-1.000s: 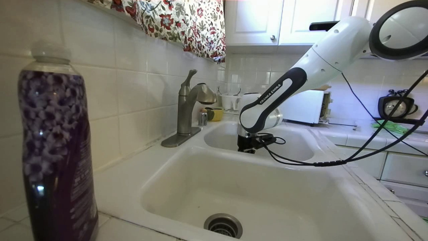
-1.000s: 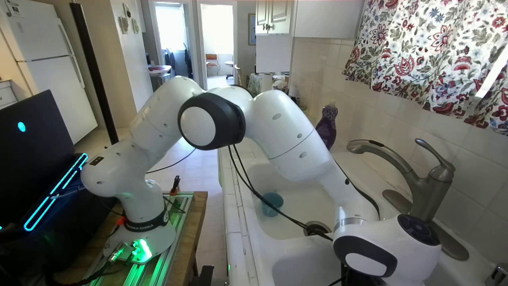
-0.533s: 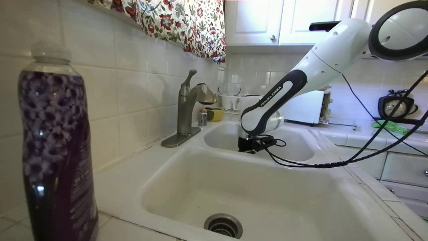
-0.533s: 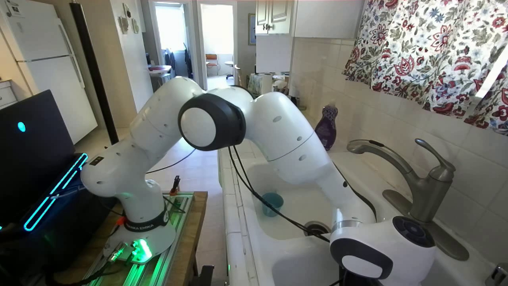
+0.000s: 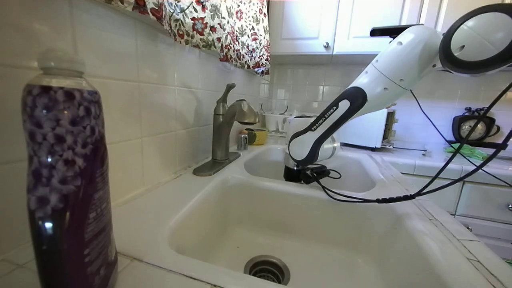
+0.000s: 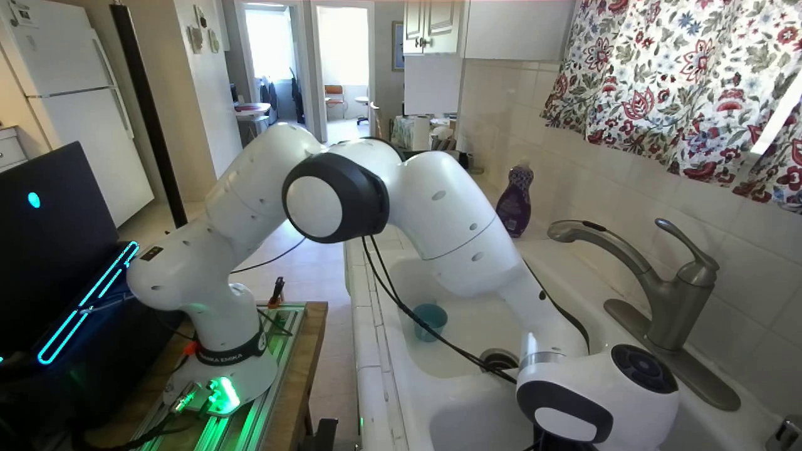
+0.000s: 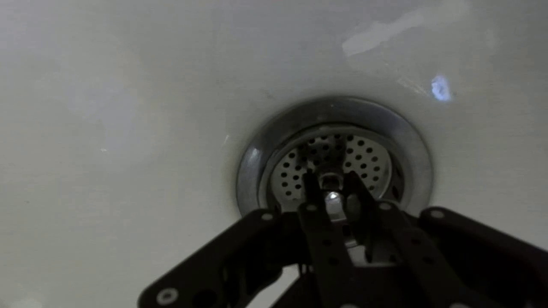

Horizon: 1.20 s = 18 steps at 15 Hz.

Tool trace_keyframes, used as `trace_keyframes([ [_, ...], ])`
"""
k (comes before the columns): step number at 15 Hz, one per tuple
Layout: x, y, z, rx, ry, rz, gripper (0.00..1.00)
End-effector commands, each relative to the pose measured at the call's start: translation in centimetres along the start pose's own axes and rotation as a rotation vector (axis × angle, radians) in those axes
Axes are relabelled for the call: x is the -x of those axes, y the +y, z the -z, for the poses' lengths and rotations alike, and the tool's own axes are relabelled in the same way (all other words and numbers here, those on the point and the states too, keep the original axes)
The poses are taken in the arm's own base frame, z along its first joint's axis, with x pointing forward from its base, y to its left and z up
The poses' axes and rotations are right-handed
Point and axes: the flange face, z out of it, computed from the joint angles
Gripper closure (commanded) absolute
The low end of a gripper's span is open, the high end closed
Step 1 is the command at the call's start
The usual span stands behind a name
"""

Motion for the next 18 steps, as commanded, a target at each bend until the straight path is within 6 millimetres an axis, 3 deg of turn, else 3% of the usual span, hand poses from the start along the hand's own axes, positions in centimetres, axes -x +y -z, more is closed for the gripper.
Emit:
trace_keyframes([
  [1,0.2,-0.1,-0.4,-0.028,0.022,0.008,0.95],
  [13,0.4,0.1,-1.5,-0.024,0.064,0.020,0.95],
  [14,0.5,0.1,-1.5,-0.022,0.062,0.018,0.92],
  [15,0.5,0.1,-1.5,-0.020,0.052,0.021,0.56],
  [16,0.5,0.0,-1.2,-0.016,0.040,0.021,0.55],
  [18,0.4,-0.1,0.4,-0.007,0.024,0.032,0.42],
])
